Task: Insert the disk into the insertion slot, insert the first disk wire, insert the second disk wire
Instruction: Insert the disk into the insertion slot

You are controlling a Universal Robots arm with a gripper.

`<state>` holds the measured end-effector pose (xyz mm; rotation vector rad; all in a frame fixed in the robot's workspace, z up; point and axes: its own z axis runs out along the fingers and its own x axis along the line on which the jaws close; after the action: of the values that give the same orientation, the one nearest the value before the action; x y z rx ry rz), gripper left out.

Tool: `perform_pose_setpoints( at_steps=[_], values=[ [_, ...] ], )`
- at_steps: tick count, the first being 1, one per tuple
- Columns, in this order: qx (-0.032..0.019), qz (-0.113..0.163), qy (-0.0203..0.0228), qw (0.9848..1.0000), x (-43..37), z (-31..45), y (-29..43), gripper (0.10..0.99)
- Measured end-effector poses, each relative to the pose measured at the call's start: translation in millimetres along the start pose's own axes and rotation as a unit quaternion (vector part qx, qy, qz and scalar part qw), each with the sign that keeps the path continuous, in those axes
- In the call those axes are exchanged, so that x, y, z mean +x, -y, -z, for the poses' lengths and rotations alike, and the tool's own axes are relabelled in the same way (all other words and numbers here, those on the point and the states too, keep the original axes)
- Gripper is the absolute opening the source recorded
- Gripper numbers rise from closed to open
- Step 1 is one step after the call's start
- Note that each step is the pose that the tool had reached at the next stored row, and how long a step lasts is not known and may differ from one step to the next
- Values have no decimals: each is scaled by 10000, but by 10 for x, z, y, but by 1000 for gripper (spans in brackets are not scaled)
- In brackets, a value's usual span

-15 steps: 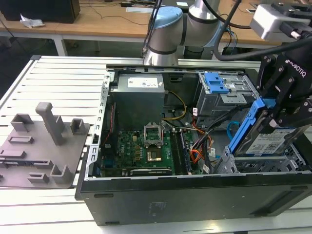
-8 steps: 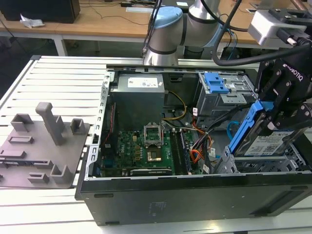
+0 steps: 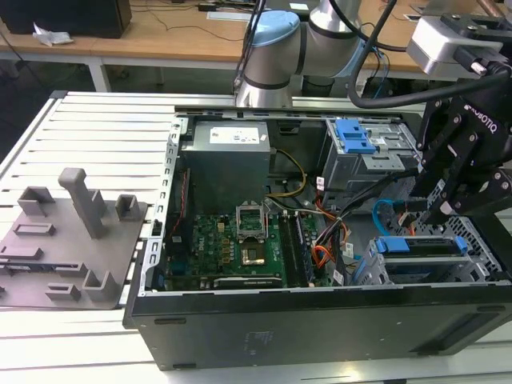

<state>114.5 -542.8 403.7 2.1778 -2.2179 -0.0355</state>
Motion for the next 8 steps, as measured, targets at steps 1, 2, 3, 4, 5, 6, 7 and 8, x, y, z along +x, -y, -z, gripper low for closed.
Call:
perform_pose_setpoints(
  at_steps=[1, 2, 3, 4, 5, 6, 7, 8],
  values=[
    [0, 0, 1, 10000, 0, 0, 0, 439],
    [0, 0, 0, 10000, 0, 0, 0, 439],
    [0, 0, 0, 10000, 0, 0, 0, 439],
    [0, 0, 0, 10000, 0, 0, 0, 424],
    [0, 0, -1, 10000, 0, 0, 0, 294],
    [0, 0, 0, 10000, 0, -1, 0, 235],
    [0, 0, 0, 10000, 0, -1, 0, 235],
    [0, 0, 0, 10000, 0, -1, 0, 235]
  ],
)
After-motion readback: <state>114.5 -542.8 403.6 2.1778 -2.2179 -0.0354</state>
